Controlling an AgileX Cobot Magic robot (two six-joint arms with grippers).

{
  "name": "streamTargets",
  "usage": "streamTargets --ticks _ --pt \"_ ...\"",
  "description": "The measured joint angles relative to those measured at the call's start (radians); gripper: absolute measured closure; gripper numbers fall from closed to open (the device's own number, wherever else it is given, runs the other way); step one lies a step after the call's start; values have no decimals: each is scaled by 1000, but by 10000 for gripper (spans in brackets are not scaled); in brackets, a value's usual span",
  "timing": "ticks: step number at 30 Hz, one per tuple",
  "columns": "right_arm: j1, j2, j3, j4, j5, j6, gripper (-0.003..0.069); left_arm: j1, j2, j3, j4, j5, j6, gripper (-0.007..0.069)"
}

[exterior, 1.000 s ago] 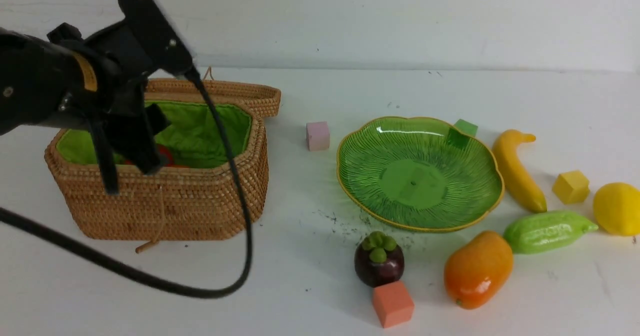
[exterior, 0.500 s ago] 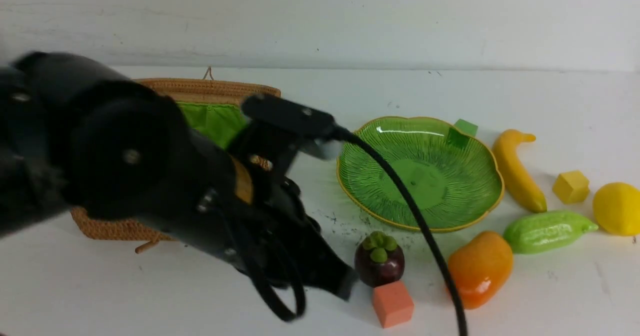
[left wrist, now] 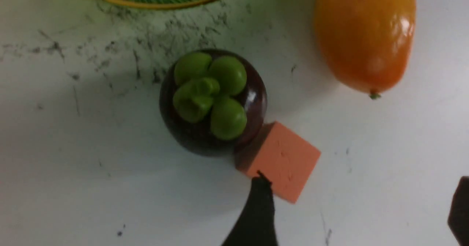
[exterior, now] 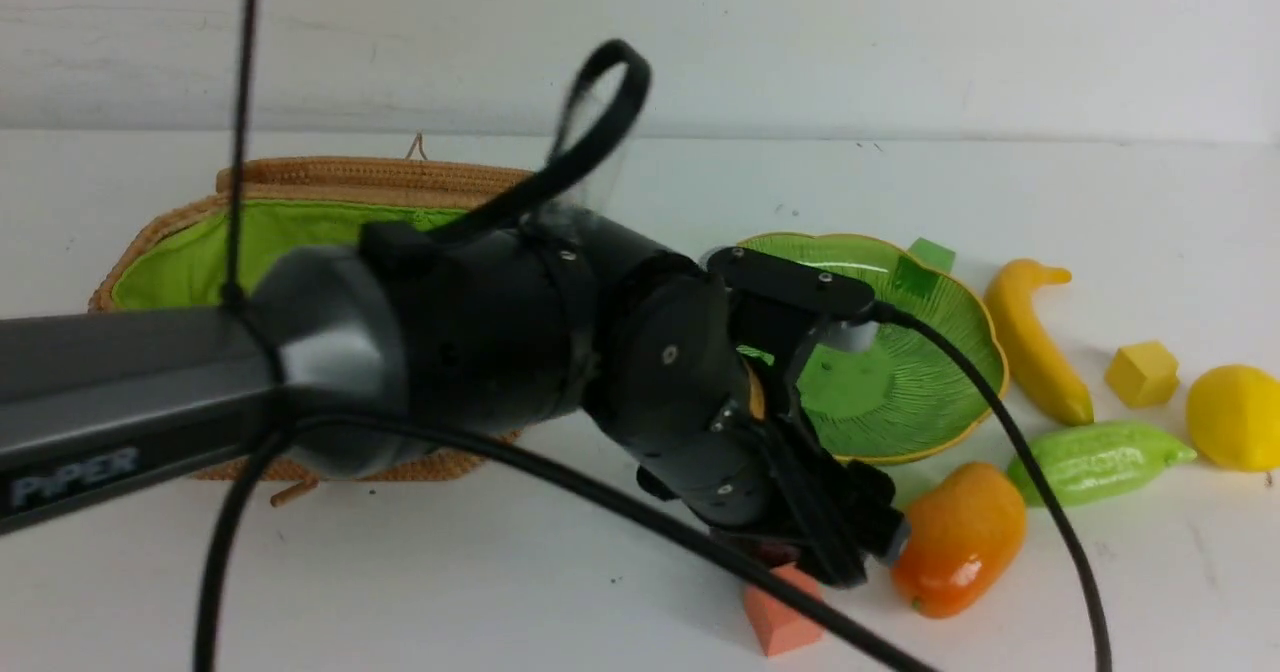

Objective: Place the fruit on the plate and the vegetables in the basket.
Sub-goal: Grab a mangosteen with your left arm and put it on the plate on the right

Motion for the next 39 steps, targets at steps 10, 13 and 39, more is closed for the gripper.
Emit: streamTargets --ticks 10,13,39 --pt "0 0 0 -8 0 -14 426 0 94 -10 207 -93 -180 -36" --pt "0 0 0 -8 0 -19 426 0 111 -10 268 -116 -229 -32" --pt "0 0 0 -19 0 -25 426 0 220 -21 408 -143 -408 83"
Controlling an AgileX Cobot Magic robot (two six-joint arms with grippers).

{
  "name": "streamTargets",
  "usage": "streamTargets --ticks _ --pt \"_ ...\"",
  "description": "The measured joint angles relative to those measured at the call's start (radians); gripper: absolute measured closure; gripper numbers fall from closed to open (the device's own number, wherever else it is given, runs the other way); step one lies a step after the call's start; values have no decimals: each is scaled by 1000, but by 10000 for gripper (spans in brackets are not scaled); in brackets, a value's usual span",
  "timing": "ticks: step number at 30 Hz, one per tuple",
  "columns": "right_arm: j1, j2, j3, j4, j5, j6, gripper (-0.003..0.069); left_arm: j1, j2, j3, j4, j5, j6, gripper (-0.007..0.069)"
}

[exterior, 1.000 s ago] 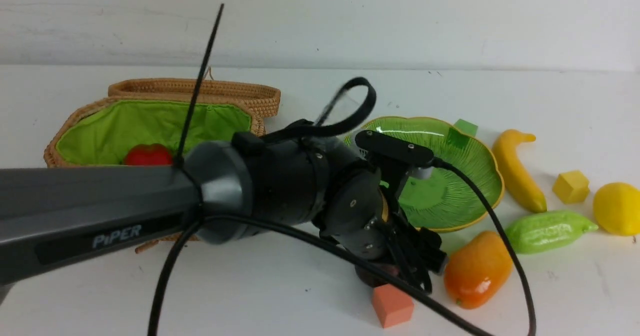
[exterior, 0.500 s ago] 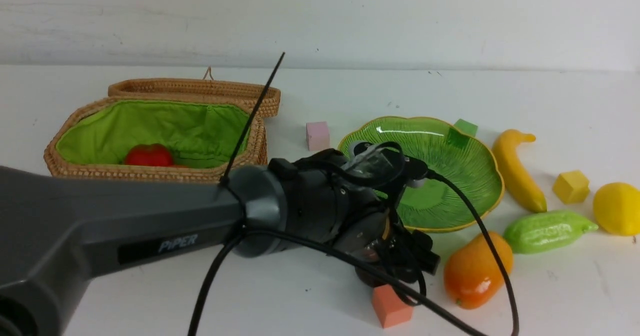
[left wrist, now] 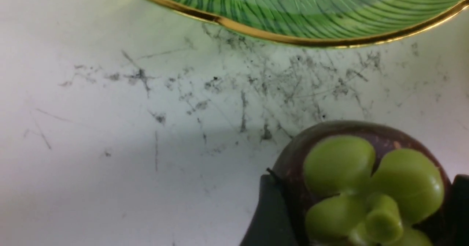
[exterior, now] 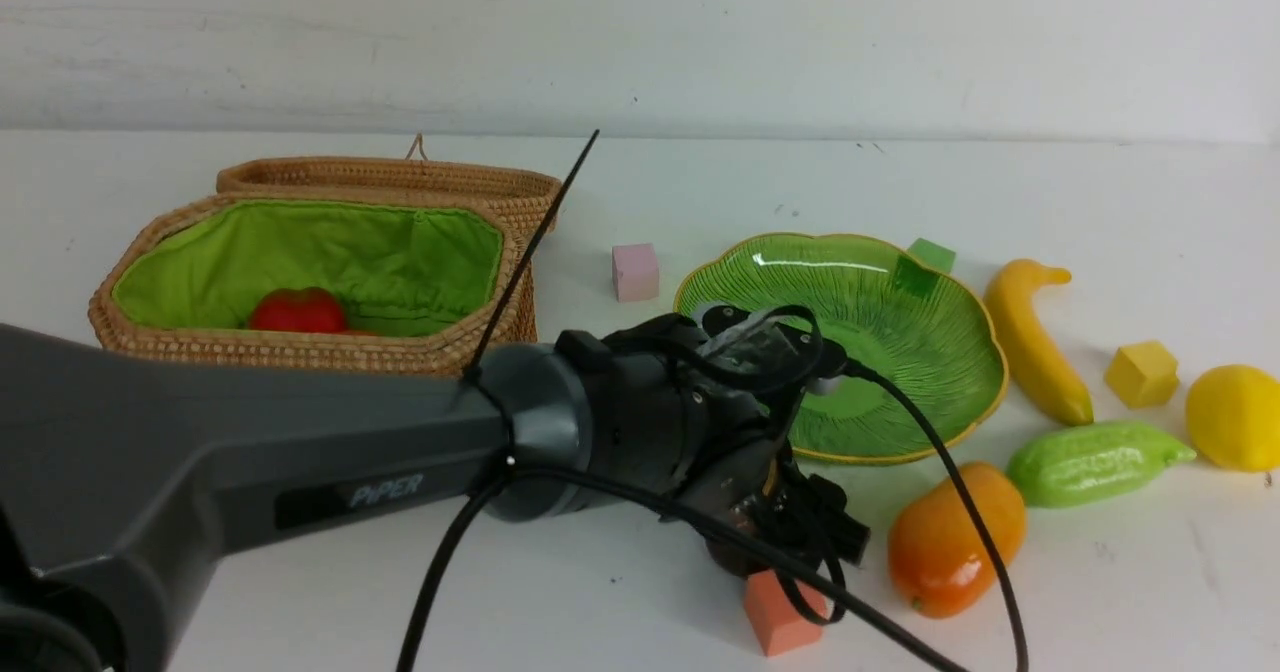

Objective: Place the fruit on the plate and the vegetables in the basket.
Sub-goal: Grab a mangosteen with your left arm and put it on the plate on the right

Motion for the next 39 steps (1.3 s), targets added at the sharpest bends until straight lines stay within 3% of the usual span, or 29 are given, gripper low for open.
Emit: streamTargets --ticks 14,19,23,26,39 --pt "0 0 0 -18 0 -1 426 0 -186 6 62 193 3 83" --pt "0 0 0 -90 -70 3 426 0 -270 6 96 -42 75 83" --pt "0 0 0 -146 -163 39 426 4 -215 5 131 -318 135 83" --pt "0 0 0 -187 -206 72 426 21 -134 -28 136 -425 143 83" --pt "0 0 0 -220 -210 104 423 90 101 -239 126 -319 131 62"
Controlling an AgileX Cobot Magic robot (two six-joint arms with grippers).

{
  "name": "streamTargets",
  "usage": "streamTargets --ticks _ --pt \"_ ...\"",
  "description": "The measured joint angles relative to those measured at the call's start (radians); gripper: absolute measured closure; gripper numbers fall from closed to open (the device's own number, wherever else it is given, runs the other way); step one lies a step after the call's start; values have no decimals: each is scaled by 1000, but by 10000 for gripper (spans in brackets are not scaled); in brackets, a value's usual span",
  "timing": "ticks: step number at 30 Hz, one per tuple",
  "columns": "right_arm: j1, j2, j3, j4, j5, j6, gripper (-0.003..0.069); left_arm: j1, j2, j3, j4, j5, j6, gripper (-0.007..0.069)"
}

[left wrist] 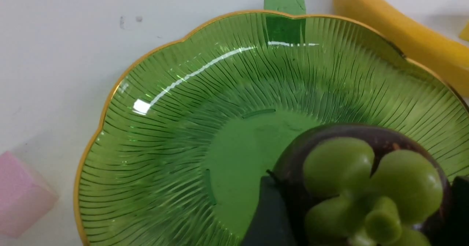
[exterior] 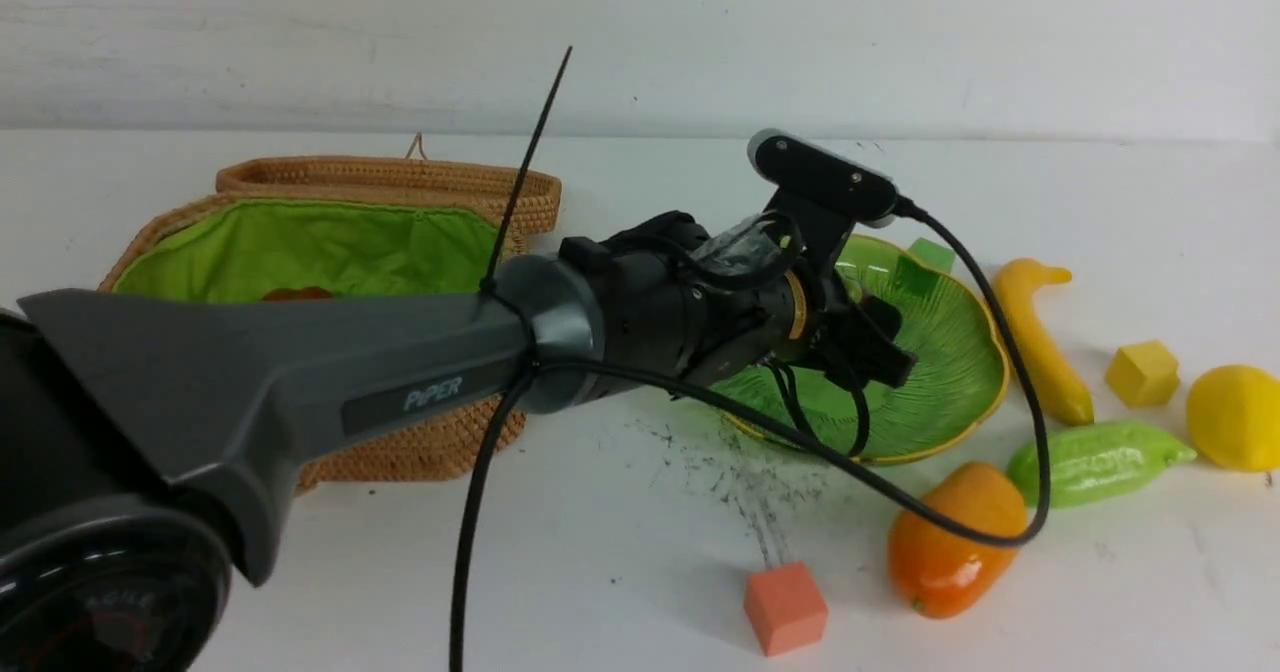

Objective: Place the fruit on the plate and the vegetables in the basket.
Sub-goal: Grab a mangosteen with your left arm and put it on the plate on the right, then use the right arm to grab a mango and put it into the right plate

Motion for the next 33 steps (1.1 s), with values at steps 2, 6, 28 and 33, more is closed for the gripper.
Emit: streamTargets --ticks 2,6,28,33 --pt "0 0 0 0 0 0 423 -2 -1 -4 -1 -2 1 8" --pt "0 0 0 0 0 0 423 -2 -18 -5 -5 3 0 -42" --pt "0 258 -1 -45 170 226 423 -120 -726 130 -181 637 23 638" --pt "1 393 -1 -45 167 254 423 -128 -1042 382 -203 640 23 638"
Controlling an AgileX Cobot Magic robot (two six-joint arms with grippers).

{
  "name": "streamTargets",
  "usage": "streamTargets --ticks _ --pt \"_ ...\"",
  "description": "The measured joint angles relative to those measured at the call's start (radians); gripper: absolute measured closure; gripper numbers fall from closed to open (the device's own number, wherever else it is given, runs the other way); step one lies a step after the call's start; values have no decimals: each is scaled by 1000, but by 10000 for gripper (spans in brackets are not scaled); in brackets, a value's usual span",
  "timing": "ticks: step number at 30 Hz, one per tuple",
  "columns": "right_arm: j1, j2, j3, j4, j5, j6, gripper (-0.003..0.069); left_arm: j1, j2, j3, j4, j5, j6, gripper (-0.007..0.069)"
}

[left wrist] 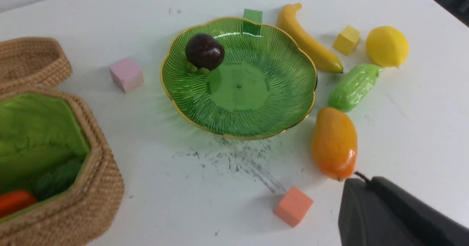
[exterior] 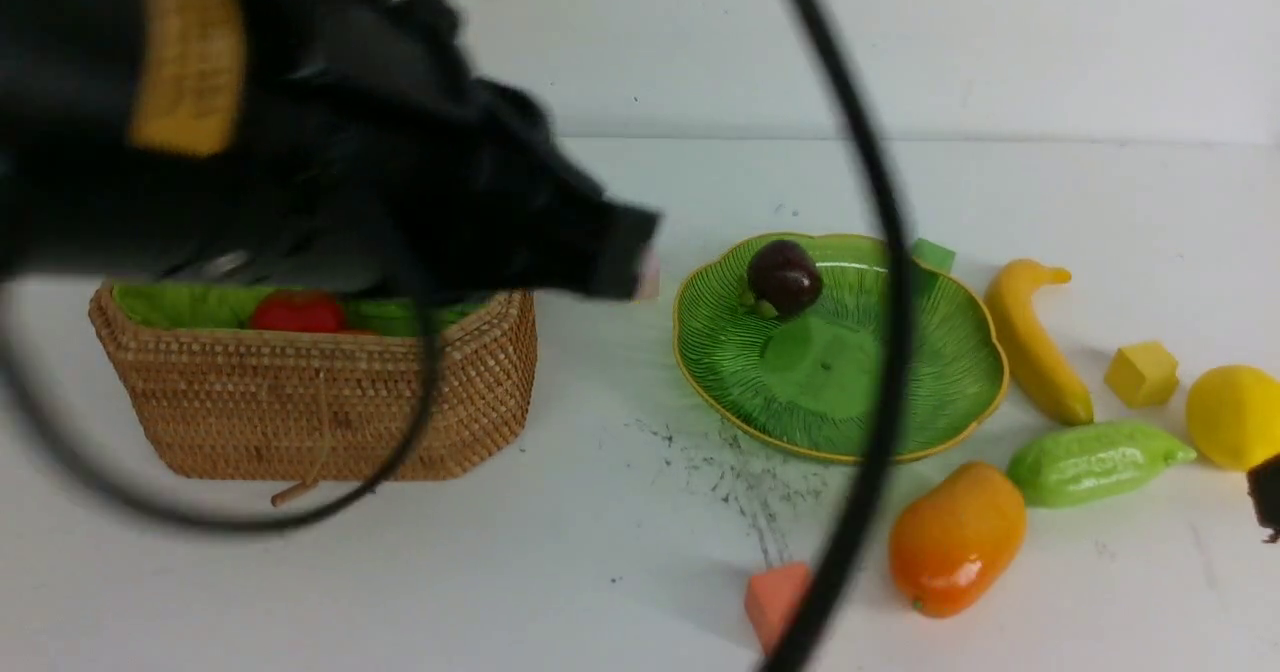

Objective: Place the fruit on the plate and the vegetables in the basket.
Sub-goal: Use the right arm to grab a mango and put it into the right plate

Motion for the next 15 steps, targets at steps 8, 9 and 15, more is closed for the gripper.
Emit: streamTargets --ticks 8,9,15 --pt "176 213 0 -23 -128 110 459 -1 -438 364 -27 -92 0 638" --pt "202 236 0 -43 -146 140 464 -1 -481 393 -27 -104 0 638" --pt "259 377 0 -260 -225 411 426 -1 -583 442 -35 -120 0 638"
